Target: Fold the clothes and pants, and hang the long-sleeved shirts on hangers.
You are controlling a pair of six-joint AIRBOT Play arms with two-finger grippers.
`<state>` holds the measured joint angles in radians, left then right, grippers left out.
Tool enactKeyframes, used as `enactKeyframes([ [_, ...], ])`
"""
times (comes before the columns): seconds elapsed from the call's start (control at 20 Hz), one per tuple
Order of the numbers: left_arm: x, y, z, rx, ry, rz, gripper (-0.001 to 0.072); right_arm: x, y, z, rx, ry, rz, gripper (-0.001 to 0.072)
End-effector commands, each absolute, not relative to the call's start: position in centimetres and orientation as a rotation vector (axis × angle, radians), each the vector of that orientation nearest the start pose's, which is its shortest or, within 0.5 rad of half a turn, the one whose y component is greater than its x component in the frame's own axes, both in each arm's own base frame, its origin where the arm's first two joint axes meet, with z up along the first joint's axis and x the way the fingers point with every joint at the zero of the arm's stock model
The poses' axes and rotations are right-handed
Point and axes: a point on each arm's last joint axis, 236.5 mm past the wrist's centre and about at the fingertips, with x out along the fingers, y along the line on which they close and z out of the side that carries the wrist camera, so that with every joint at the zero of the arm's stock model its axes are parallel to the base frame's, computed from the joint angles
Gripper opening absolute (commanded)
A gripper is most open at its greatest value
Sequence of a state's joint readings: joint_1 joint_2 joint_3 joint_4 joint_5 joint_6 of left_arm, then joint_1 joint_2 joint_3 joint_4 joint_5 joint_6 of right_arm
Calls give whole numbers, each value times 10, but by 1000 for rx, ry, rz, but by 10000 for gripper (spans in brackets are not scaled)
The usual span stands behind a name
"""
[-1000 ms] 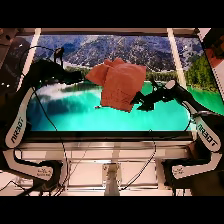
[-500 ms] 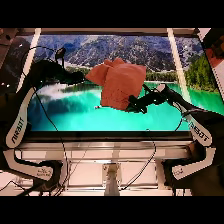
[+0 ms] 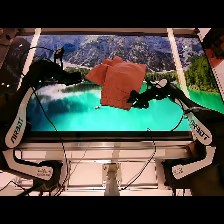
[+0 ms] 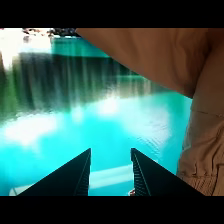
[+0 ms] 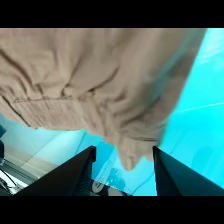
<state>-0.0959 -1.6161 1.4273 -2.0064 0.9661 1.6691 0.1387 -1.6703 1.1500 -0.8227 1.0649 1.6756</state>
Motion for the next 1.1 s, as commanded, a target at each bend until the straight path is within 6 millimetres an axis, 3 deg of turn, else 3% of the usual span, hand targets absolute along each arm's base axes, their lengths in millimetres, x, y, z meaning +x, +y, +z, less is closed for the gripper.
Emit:
enactKeyframes([
  [0.0, 486, -129, -7, -285, 1142, -314, 299, 376, 184, -95, 784, 1620, 223, 408],
  [0.05, 486, -129, -7, -285, 1142, -314, 299, 375, 186, -98, 782, 1628, 224, 344],
  [0.25, 486, -129, -7, -285, 1142, -314, 299, 365, 199, -113, 765, 1676, 231, 338],
  [0.3, 486, -129, -7, -285, 1141, -314, 299, 364, 201, -116, 769, 1683, 230, 281],
  [0.4, 486, -129, -7, -285, 1141, -314, 299, 369, 204, -114, 788, 1663, 232, 23],
  [0.65, 491, -128, -5, -286, 1122, -310, 299, 380, 234, -97, 926, 1621, 289, 14],
  [0.9, 508, -120, 15, -298, 1022, -283, 299, 372, 317, -80, 1002, 1568, 385, 13],
  [1.05, 515, -110, 28, -314, 977, -261, 299, 350, 364, -83, 1068, 1615, 418, 13],
])
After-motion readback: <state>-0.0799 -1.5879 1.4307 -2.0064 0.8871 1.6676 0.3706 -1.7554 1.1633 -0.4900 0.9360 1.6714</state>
